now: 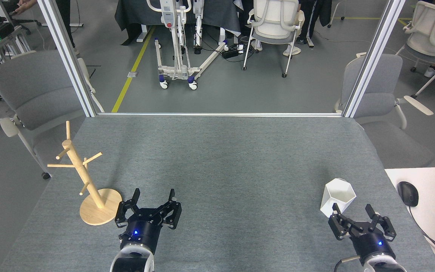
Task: Hang cup on storage rack
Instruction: 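Lift the white cup with the right gripper and raise it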
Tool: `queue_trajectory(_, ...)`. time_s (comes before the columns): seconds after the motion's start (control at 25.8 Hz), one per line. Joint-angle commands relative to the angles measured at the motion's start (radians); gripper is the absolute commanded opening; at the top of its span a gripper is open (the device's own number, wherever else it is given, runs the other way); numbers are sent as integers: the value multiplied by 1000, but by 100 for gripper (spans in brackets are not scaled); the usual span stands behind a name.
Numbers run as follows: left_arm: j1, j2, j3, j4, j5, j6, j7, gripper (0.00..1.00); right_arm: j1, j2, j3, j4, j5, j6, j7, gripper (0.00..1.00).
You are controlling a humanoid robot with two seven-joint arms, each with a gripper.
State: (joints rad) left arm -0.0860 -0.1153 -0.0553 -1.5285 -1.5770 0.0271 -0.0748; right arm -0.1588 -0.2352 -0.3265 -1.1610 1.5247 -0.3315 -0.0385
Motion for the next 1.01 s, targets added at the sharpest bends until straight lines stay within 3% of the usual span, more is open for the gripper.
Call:
queue_trajectory(0.0, -1, -1, 0, -1, 0, 2, 0, 99, -39, -7, 1, 49, 0, 0, 0, 100)
queue_trajectory(0.97, -1, -4, 0, -1, 2, 4, 12, 99, -130, -7, 10, 167, 2, 2, 2, 100)
